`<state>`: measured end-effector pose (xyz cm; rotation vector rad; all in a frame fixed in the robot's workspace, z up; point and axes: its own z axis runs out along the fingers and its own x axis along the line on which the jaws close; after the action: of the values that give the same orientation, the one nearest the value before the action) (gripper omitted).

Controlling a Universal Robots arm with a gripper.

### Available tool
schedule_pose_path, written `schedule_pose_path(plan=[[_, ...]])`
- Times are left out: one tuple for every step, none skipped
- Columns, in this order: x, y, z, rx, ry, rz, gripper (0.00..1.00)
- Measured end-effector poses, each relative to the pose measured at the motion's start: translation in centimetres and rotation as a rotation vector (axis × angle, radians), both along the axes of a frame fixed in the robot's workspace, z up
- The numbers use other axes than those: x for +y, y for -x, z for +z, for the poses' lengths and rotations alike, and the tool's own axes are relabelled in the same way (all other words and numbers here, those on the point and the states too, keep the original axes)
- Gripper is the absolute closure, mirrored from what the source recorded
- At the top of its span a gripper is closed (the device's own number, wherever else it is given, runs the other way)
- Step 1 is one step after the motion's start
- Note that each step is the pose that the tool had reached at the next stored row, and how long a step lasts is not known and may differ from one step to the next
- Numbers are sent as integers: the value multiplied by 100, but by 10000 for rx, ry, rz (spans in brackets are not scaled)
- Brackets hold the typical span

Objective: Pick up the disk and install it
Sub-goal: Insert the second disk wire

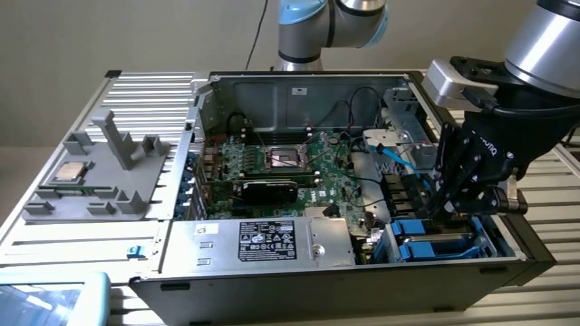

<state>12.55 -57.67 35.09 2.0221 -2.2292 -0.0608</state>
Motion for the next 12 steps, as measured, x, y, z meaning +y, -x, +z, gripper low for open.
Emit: schedule_pose_path(plan=[[-1,1,-2,-30,0,40,84],[-1,2,-3,-66,2,93,84],[0,3,-5,-112,0,149,84],[0,6,-7,-144,-1,193,84],[0,10,-9,-161,-3,230,84],[0,17,-10,-173,-5,266,84],[0,24,-12,-177,-13,302,84],[-1,32,-13,-179,-25,343,84],[-1,37,-14,-182,-39,383,84],[0,37,-15,-185,-57,428,84],[1,37,-15,-188,-76,476,84],[1,38,-16,-192,-94,526,84]])
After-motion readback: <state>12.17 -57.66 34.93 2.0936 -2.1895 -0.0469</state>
